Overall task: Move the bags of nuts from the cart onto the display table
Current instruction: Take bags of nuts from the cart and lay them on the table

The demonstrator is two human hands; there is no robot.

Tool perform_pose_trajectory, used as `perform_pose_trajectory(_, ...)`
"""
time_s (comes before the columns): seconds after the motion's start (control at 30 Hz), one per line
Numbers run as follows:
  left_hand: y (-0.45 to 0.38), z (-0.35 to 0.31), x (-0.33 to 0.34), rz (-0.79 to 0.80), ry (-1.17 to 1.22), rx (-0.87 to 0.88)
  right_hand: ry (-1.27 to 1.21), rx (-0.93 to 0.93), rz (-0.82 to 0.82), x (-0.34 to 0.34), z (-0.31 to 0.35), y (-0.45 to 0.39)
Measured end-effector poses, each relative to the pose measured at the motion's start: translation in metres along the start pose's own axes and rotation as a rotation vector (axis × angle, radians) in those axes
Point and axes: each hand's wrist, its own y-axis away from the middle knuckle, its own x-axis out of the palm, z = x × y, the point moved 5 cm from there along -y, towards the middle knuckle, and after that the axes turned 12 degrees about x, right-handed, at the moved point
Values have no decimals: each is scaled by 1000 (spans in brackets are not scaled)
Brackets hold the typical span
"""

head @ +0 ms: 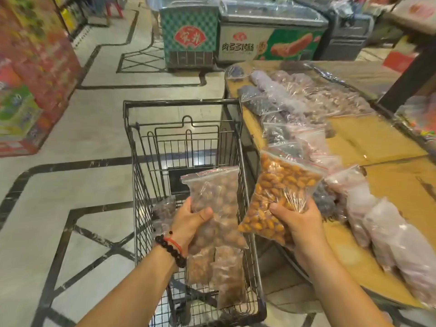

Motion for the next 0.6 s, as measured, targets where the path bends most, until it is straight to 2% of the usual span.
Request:
perform_pose_trajectory(0.17,6,-42,70,168,-151,131,17,-118,-129,-48,43,46)
perform_pose_trajectory(0.33,29,-62,155,330,-273,276,2,-181,-200,-124,73,80)
perform_pose_trajectory(0.43,46,-67,213,376,-279,343,-22,-174,-252,-183,87,98)
perform_pose_trajectory(0.6,80,-50,314,384,-186,360,-18,-231,-282,-301,104,119)
